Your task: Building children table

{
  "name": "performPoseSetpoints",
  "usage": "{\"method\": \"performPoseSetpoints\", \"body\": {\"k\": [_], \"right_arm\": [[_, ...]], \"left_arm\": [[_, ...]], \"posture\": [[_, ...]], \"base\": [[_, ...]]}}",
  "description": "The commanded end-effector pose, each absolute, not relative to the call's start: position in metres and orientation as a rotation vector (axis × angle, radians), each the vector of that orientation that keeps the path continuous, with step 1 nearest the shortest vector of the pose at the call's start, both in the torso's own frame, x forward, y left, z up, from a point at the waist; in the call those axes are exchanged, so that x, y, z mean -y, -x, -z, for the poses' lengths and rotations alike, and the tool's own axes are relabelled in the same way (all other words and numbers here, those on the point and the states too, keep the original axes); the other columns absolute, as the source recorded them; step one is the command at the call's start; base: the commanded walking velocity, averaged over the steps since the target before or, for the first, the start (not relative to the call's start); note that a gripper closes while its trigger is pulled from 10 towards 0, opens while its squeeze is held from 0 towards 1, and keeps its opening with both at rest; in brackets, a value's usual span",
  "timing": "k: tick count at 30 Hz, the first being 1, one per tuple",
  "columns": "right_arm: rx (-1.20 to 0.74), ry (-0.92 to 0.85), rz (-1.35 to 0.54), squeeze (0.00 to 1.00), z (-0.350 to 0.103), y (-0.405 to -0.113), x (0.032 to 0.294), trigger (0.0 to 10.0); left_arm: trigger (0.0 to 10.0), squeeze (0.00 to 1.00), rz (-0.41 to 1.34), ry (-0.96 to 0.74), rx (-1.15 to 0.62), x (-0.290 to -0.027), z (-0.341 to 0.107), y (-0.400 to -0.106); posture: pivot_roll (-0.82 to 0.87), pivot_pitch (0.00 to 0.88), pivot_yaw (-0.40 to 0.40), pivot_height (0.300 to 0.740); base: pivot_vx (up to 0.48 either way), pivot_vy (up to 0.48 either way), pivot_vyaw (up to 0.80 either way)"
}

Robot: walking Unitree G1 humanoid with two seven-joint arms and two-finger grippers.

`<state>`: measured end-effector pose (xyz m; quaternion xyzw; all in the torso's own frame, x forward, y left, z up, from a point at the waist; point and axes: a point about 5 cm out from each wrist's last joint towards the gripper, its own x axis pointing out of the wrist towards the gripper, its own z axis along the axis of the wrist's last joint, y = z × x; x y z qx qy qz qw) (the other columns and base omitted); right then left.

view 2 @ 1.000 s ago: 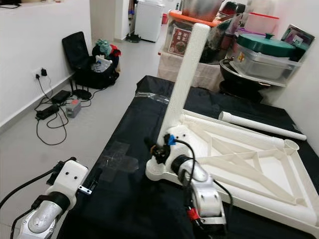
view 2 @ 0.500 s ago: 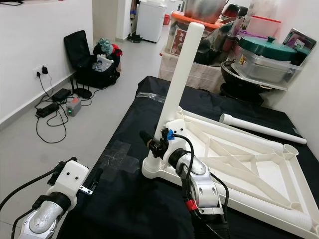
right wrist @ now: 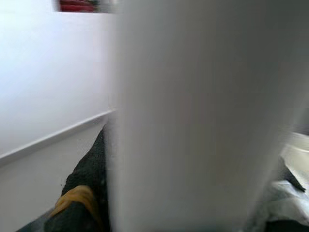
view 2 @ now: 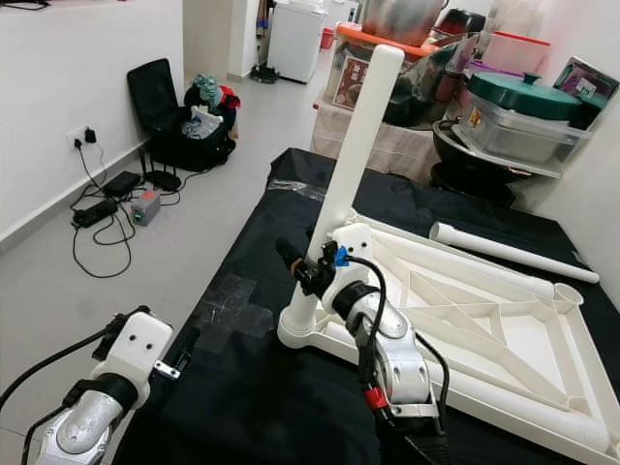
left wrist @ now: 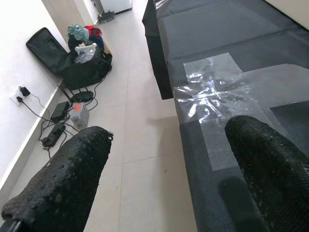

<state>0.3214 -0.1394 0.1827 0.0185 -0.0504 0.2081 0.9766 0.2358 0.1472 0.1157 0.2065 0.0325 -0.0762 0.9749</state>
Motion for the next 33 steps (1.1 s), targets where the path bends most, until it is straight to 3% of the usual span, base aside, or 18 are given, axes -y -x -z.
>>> {"method": "performPoseSetpoints", "body": {"k": [1, 4, 14, 17, 19, 20, 21, 22, 24, 33], "right_arm": [[0.102, -0.032, -0.368, 0.0, -0.183, -0.323, 0.146, 0.0], [0.086, -0.027, -0.232, 0.0, -0.185, -0.319, 0.152, 0.0], [0.073, -0.048, -0.197, 0.0, -0.184, -0.313, 0.154, 0.0], [0.026, 0.001, -0.103, 0.0, -0.182, -0.315, 0.16, 0.0], [-0.091, 0.044, 0.24, 0.0, -0.174, -0.316, 0.191, 0.0], [-0.091, 0.044, 0.24, 0.0, -0.174, -0.316, 0.191, 0.0], [-0.14, 0.047, 0.429, 0.0, -0.171, -0.307, 0.208, 0.0], [-0.14, 0.047, 0.429, 0.0, -0.171, -0.307, 0.208, 0.0], [-0.178, 0.042, 0.629, 0.0, -0.17, -0.285, 0.221, 0.0], [-0.204, 0.004, 0.64, 0.0, -0.171, -0.271, 0.205, 0.0]], "left_arm": [[10.0, 0.0, 0.162, -0.417, -0.077, -0.146, -0.112, -0.236], [10.0, 0.0, 0.162, -0.419, -0.08, -0.147, -0.111, -0.236], [10.0, 0.0, 0.168, -0.416, -0.08, -0.146, -0.11, -0.236], [10.0, 0.0, 0.166, -0.416, -0.079, -0.146, -0.11, -0.237], [10.0, 0.0, 0.165, -0.416, -0.078, -0.146, -0.111, -0.236], [10.0, 0.0, 0.165, -0.416, -0.078, -0.146, -0.111, -0.236], [10.0, 0.0, 0.164, -0.417, -0.078, -0.146, -0.111, -0.236], [10.0, 0.0, 0.164, -0.417, -0.078, -0.146, -0.111, -0.236], [10.0, 0.0, 0.165, -0.416, -0.08, -0.147, -0.111, -0.235], [10.0, 0.0, 0.171, -0.416, -0.083, -0.147, -0.111, -0.236]], "posture": [[0.13, 0.0, -0.196, 0.74], [0.12, 0.0, -0.192, 0.74], [0.11, 0.0, -0.188, 0.74], [0.11, 0.0, -0.189, 0.74], [0.11, 0.0, -0.189, 0.74], [0.11, 0.0, -0.189, 0.74], [0.11, 0.0, -0.194, 0.74], [0.11, 0.0, -0.194, 0.74], [0.1, 0.0, -0.186, 0.74], [0.1, 0.0, -0.183, 0.74]], "base": [[0.0, 0.0, 0.0], [0.0, 0.0, 0.0], [0.0, 0.0, 0.0], [0.0, 0.0, 0.0], [0.0, 0.0, 0.0], [0.0, 0.0, 0.0], [0.0, 0.0, 0.0], [0.0, 0.0, 0.0], [0.0, 0.0, 0.0], [0.0, 0.0, 0.0]]}}
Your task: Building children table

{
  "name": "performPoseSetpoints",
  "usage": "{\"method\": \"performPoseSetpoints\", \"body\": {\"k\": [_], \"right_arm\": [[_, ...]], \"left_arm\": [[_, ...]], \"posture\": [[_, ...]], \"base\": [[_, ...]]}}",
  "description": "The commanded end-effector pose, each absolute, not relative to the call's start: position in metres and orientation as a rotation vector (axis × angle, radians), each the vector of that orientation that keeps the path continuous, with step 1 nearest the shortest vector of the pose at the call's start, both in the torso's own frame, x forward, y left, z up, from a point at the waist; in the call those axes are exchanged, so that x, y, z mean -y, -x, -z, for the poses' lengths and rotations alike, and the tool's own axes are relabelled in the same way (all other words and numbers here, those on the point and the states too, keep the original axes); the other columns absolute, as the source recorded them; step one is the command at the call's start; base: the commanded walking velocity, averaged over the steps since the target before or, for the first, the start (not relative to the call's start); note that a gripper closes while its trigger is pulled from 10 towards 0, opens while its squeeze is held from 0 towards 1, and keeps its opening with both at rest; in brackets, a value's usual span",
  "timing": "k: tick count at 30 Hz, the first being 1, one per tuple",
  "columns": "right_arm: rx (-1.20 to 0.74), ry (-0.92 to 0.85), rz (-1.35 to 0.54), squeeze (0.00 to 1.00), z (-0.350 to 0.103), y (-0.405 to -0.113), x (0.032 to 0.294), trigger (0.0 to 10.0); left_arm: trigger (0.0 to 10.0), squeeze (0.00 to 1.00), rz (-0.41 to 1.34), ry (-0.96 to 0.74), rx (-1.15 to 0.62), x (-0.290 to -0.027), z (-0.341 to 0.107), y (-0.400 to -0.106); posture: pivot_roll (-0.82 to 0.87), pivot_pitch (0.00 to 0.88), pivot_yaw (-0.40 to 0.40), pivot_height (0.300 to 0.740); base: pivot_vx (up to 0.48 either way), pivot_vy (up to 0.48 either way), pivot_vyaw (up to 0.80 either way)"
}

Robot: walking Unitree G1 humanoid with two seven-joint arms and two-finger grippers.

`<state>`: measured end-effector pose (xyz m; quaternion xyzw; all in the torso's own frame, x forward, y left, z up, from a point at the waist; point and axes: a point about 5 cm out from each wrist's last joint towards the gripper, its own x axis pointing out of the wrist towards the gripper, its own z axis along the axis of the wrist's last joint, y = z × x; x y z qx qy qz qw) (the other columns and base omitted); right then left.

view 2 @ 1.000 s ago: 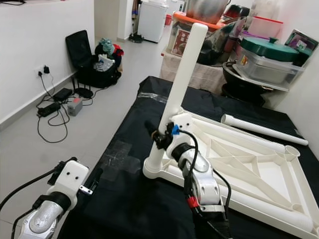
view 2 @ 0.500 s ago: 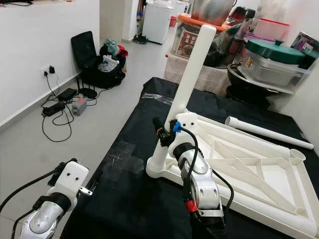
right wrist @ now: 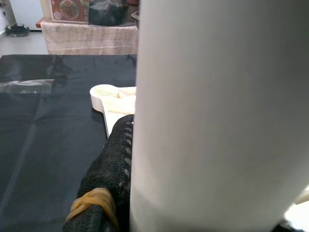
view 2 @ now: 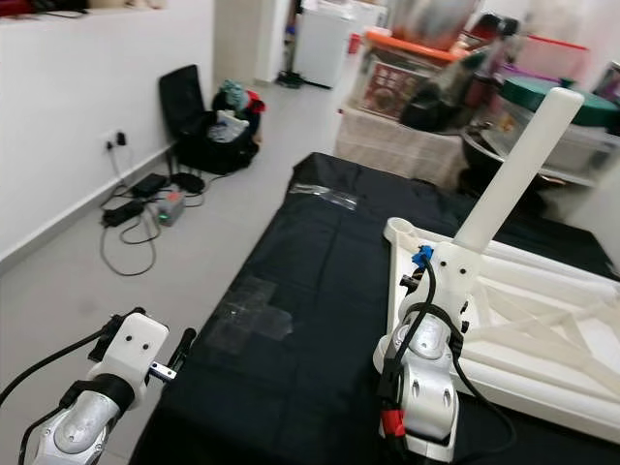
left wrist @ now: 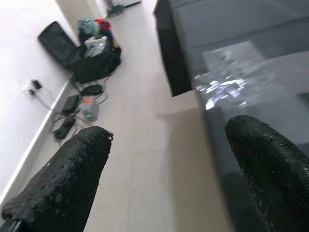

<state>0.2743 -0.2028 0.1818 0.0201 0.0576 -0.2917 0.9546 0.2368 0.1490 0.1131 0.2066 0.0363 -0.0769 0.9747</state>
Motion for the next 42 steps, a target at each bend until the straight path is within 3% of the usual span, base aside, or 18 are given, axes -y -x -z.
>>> {"method": "performPoseSetpoints", "body": {"k": [1, 2, 3, 10, 11, 18, 19, 20, 22, 26, 29, 31, 34, 42], "right_arm": [[-0.21, 0.0, 0.639, 0.0, -0.171, -0.271, 0.204, 0.0], [-0.21, 0.0, 0.639, 0.0, -0.171, -0.271, 0.204, 0.0], [-0.223, -0.009, 0.61, 0.0, -0.174, -0.275, 0.199, 10.0], [-0.195, -0.037, 0.521, 0.0, -0.183, -0.28, 0.187, 10.0], [-0.152, -0.055, 0.516, 1.0, -0.188, -0.281, 0.188, 10.0], [-0.085, -0.048, 0.441, 1.0, -0.199, -0.285, 0.188, 10.0], [0.002, -0.071, 0.253, 0.0, -0.206, -0.293, 0.181, 10.0], [0.002, -0.071, 0.253, 0.0, -0.206, -0.293, 0.181, 10.0], [0.06, -0.084, 0.06, 0.0, -0.21, -0.298, 0.173, 10.0], [0.059, -0.087, -0.062, 0.0, -0.208, -0.302, 0.169, 10.0], [0.069, -0.079, -0.286, 0.0, -0.208, -0.304, 0.156, 10.0], [0.069, -0.079, -0.286, 0.0, -0.208, -0.304, 0.156, 10.0], [0.08, -0.045, -0.512, 0.0, -0.204, -0.298, 0.121, 10.0], [0.086, -0.089, -0.666, 0.0, -0.194, -0.31, 0.098, 10.0]], "left_arm": [[10.0, 0.0, 0.171, -0.417, -0.083, -0.147, -0.111, -0.236], [10.0, 0.0, 0.171, -0.417, -0.083, -0.147, -0.111, -0.236], [10.0, 0.0, 0.171, -0.418, -0.082, -0.148, -0.111, -0.237], [10.0, 0.0, 0.171, -0.419, -0.08, -0.148, -0.111, -0.237], [10.0, 0.0, 0.172, -0.419, -0.079, -0.147, -0.112, -0.237], [10.0, 0.0, 0.174, -0.418, -0.078, -0.147, -0.112, -0.237], [10.0, 0.0, 0.175, -0.418, -0.077, -0.146, -0.112, -0.237], [10.0, 0.0, 0.175, -0.418, -0.077, -0.146, -0.112, -0.237], [10.0, 0.0, 0.175, -0.418, -0.077, -0.146, -0.113, -0.237], [10.0, 0.0, 0.176, -0.418, -0.077, -0.146, -0.112, -0.238], [10.0, 0.0, 0.177, -0.42, -0.076, -0.146, -0.112, -0.238], [10.0, 0.0, 0.177, -0.42, -0.076, -0.146, -0.112, -0.238], [10.0, 0.0, 0.174, -0.422, -0.077, -0.147, -0.112, -0.238], [10.0, 0.0, 0.175, -0.422, -0.078, -0.146, -0.111, -0.238]], "posture": [[0.1, 0.0, -0.183, 0.74], [0.1, 0.0, -0.183, 0.74], [0.1, 0.0, -0.182, 0.74], [0.1, 0.0, -0.181, 0.74], [0.11, 0.0, -0.181, 0.74], [0.1, 0.0, -0.181, 0.74], [0.1, 0.0, -0.181, 0.74], [0.1, 0.0, -0.181, 0.74], [0.11, 0.0, -0.18, 0.74], [0.11, 0.0, -0.18, 0.74], [0.12, 0.0, -0.184, 0.74], [0.12, 0.0, -0.184, 0.74], [0.13, 0.0, -0.187, 0.74], [0.15, 0.0, -0.196, 0.74]], "base": [[0.0, 0.0, 0.0], [0.0, 0.0, 0.0], [0.0, 0.0, 0.0], [0.0, 0.0, 0.0], [0.0, 0.0, 0.0], [0.0, 0.0, 0.0], [0.0, 0.0, 0.0], [0.0, 0.0, 0.0], [0.0, 0.0, 0.0], [0.0, 0.0, 0.0], [0.0, 0.0, 0.0], [0.0, 0.0, 0.0], [0.0, 0.0, 0.0], [0.0, 0.0, 0.0]]}}
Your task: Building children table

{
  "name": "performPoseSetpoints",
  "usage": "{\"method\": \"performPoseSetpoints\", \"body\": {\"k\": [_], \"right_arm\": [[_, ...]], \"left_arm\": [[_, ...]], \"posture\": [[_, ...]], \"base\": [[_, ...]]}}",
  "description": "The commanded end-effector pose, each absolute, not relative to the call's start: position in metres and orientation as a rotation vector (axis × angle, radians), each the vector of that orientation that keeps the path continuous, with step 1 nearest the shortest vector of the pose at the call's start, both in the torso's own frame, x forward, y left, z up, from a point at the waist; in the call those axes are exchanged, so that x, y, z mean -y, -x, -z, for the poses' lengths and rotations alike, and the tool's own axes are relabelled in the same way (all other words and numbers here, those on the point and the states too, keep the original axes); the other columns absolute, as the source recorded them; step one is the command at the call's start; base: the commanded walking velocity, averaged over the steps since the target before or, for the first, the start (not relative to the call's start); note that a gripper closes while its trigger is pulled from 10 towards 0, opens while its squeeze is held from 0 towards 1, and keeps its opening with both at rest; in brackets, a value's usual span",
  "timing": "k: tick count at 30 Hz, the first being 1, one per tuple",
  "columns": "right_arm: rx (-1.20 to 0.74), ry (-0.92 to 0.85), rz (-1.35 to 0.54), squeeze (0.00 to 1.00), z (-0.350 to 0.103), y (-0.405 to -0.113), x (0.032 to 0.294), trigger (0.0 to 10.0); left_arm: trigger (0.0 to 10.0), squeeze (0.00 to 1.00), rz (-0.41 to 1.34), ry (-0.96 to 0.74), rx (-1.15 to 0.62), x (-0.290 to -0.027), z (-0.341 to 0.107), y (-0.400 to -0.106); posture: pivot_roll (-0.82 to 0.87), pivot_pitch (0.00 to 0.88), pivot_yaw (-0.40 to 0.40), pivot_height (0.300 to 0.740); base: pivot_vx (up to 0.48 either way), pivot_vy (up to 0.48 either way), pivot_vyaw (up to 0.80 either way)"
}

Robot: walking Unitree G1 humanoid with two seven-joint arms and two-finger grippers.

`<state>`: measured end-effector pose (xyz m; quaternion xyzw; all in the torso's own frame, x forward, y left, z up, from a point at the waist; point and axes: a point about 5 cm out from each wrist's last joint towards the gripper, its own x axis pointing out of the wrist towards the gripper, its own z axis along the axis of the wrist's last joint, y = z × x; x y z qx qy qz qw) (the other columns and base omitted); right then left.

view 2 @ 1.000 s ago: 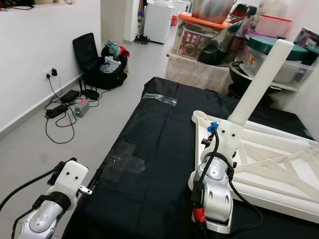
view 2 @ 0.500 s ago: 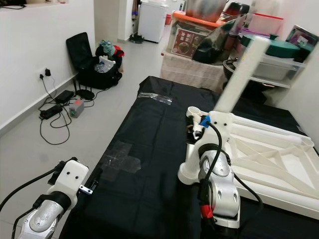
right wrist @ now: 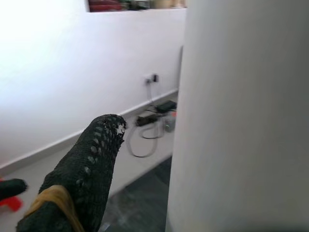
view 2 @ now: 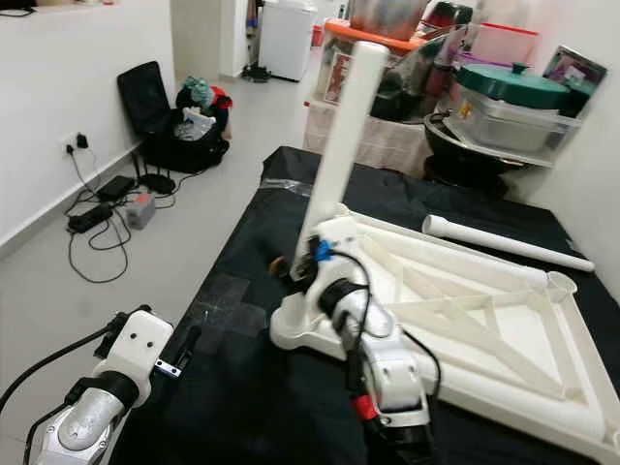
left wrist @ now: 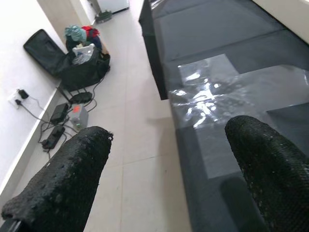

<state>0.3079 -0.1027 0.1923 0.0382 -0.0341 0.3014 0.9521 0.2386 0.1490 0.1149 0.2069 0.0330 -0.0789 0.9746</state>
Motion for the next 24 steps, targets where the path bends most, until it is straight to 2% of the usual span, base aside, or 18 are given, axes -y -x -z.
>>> {"method": "performPoseSetpoints", "body": {"k": [1, 5, 9, 10, 12, 13, 14, 15, 16, 24], "right_arm": [[0.093, -0.091, -0.709, 0.0, -0.194, -0.312, 0.094, 10.0], [0.11, -0.082, -0.812, 0.0, -0.194, -0.317, 0.088, 10.0], [0.113, -0.045, -0.838, 0.0, -0.194, -0.325, 0.089, 10.0], [0.114, -0.035, -0.843, 0.0, -0.195, -0.328, 0.09, 9.1], [0.116, -0.032, -0.848, 0.0, -0.195, -0.331, 0.091, 9.1], [0.125, -0.034, -0.867, 0.0, -0.196, -0.331, 0.091, 4.4], [0.132, -0.035, -0.884, 0.0, -0.196, -0.331, 0.091, 3.5], [0.132, -0.035, -0.884, 0.0, -0.196, -0.331, 0.091, 3.5], [0.148, -0.053, -0.902, 0.0, -0.196, -0.33, 0.09, 0.1], [0.173, -0.069, -0.875, 0.0, -0.192, -0.33, 0.095, 0.0]], "left_arm": [[10.0, 0.0, 0.174, -0.421, -0.078, -0.146, -0.111, -0.238], [10.0, 0.0, 0.17, -0.421, -0.076, -0.146, -0.111, -0.238], [10.0, 0.0, 0.166, -0.422, -0.076, -0.146, -0.111, -0.237], [10.0, 0.0, 0.164, -0.422, -0.076, -0.146, -0.111, -0.237], [10.0, 0.0, 0.163, -0.421, -0.076, -0.145, -0.111, -0.236], [10.0, 0.0, 0.162, -0.42, -0.077, -0.145, -0.111, -0.235], [10.0, 0.0, 0.162, -0.42, -0.078, -0.145, -0.111, -0.235], [10.0, 0.0, 0.162, -0.42, -0.078, -0.145, -0.111, -0.235], [10.0, 0.0, 0.162, -0.418, -0.081, -0.145, -0.11, -0.234], [10.0, 0.0, 0.162, -0.415, -0.083, -0.144, -0.11, -0.234]], "posture": [[0.15, 0.0, -0.196, 0.74], [0.17, 0.0, -0.209, 0.74], [0.17, 0.0, -0.216, 0.74], [0.18, 0.0, -0.216, 0.74], [0.18, 0.0, -0.216, 0.74], [0.18, 0.0, -0.218, 0.74], [0.18, 0.0, -0.216, 0.74], [0.18, 0.0, -0.216, 0.74], [0.17, 0.0, -0.215, 0.74], [0.17, 0.0, -0.218, 0.74]], "base": [[0.0, 0.0, 0.0], [0.0, 0.0, 0.0], [0.0, 0.0, 0.0], [0.0, 0.0, 0.0], [0.0, 0.0, 0.0], [0.0, 0.0, 0.0], [0.0, 0.0, 0.0], [0.0, 0.0, 0.0], [0.0, 0.0, 0.0], [0.0, 0.0, 0.0]]}}
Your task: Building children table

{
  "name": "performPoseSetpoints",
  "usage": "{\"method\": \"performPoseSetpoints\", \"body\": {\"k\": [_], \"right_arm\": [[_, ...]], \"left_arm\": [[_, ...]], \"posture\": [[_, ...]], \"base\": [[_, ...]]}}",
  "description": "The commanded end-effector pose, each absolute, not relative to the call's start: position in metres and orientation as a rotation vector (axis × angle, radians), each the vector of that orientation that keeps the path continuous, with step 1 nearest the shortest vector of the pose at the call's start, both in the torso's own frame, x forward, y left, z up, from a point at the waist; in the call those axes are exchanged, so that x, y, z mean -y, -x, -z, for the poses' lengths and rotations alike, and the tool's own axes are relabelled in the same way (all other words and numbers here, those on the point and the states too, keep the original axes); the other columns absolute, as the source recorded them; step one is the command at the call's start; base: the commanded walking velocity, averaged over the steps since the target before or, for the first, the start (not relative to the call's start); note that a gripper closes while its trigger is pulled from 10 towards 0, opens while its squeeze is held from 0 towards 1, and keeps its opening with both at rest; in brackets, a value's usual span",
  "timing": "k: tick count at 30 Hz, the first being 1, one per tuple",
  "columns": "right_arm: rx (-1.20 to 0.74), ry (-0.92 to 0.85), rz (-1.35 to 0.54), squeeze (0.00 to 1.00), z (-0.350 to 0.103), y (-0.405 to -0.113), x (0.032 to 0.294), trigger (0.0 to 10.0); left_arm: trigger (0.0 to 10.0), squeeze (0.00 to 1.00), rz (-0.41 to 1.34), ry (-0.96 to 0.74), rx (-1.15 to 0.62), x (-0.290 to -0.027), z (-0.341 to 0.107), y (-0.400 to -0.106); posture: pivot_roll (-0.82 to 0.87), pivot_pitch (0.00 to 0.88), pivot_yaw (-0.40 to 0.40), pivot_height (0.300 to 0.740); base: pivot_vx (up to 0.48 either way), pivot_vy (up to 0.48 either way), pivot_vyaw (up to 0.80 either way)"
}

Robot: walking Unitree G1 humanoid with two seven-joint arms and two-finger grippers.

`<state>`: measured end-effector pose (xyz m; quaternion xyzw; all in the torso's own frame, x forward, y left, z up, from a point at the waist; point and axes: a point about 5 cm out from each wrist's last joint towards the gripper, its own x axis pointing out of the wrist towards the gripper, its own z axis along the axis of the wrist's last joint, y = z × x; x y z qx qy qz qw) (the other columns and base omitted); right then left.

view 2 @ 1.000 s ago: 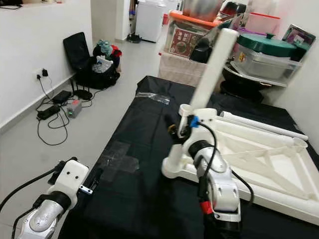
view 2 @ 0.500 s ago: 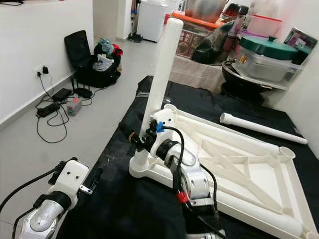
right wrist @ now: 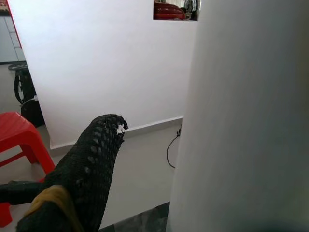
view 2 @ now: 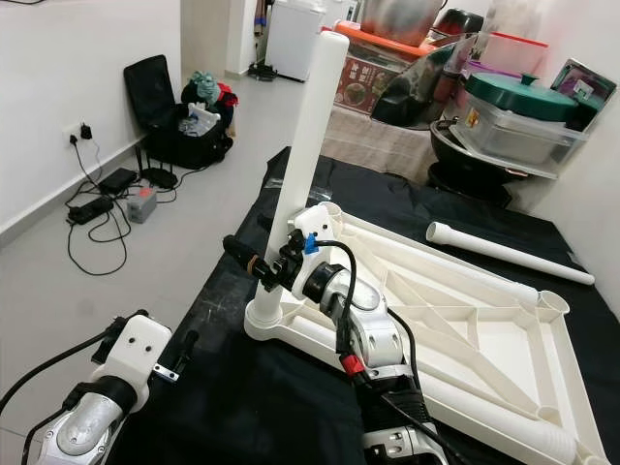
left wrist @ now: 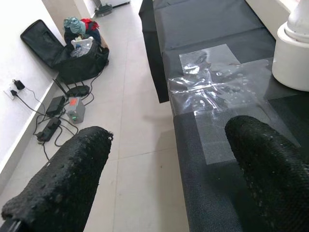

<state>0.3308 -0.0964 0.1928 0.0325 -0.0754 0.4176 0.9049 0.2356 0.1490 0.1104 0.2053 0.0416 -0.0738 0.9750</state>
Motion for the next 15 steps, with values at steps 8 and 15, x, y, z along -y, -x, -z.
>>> {"method": "performPoseSetpoints", "body": {"k": [8, 15], "right_arm": [[0.179, -0.043, -0.804, 0.0, -0.1892, -0.3287, 0.1016, 0.0], [0.129, -0.02, -0.79, 0.0, -0.1868, -0.3248, 0.1053, 10.0]], "left_arm": [[10.0, 0.0, 0.162, -0.416, -0.082, -0.1447, -0.1101, -0.2343], [10.0, 0.0, 0.167, -0.412, -0.082, -0.1443, -0.1099, -0.2357]], "posture": [[0.16, 0.0, -0.212, 0.74], [0.14, 0.0, -0.203, 0.74]], "base": [[0.0, 0.0, 0.0], [0.0, 0.0, 0.0]]}}
